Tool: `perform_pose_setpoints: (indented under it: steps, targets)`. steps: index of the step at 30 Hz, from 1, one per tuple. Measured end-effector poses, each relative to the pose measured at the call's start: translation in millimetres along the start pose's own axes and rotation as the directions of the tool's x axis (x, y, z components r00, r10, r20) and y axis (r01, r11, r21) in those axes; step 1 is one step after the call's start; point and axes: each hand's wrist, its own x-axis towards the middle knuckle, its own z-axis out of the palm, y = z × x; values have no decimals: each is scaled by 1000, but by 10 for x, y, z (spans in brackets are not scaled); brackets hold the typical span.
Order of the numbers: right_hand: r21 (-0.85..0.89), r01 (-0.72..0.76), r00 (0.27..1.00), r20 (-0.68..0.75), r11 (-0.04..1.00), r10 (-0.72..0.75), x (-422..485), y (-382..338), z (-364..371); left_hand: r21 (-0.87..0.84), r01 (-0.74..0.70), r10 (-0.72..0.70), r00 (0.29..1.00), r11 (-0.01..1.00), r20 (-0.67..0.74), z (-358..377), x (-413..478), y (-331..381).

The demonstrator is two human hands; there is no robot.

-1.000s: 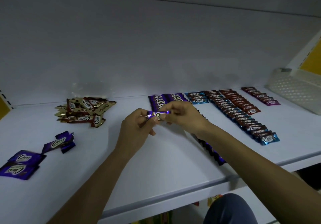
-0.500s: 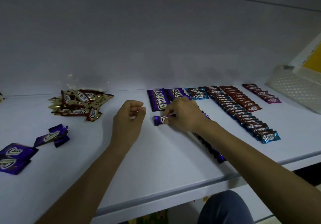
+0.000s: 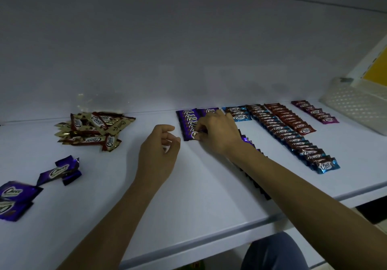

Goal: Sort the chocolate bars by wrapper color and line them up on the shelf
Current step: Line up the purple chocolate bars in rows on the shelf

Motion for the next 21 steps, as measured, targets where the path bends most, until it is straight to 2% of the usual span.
perform_pose_setpoints:
  steps: [5, 7, 10, 12, 14, 17, 19, 21]
  targets:
    - [-22, 15, 999, 40, 1000, -15, -29, -12, -17, -8, 36, -36, 999, 999, 9, 1, -10, 19]
    - [11, -9, 1000, -29, 1000, 9, -123, -32, -16, 12, 57, -57, 998, 998, 14, 2, -12, 34]
    - [128, -84, 984, -147, 988, 102, -376, -138, 41, 102, 76, -79, 997, 992, 20, 15, -11, 35]
    - [124, -104, 987, -112, 987, 118, -535, -256, 104, 219, 49, -63, 996, 974, 59, 31, 0, 42]
    - [91, -107, 991, -70, 990, 114, -610, -333, 167, 399, -5, -56, 988, 917, 141, 54, 29, 60]
    - [57, -126, 991, -27, 990, 127, -598, -362, 173, 695, -82, -119, 964, 715, 236, 90, 113, 109]
    - [12, -142, 990, 14, 990, 142, -547, -353, 157, 791, -111, -179, 947, 602, 269, 120, 174, 105]
    - [-21, -160, 986, 48, 987, 161, -507, -345, 157, 825, -120, -260, 915, 552, 308, 160, 208, 81]
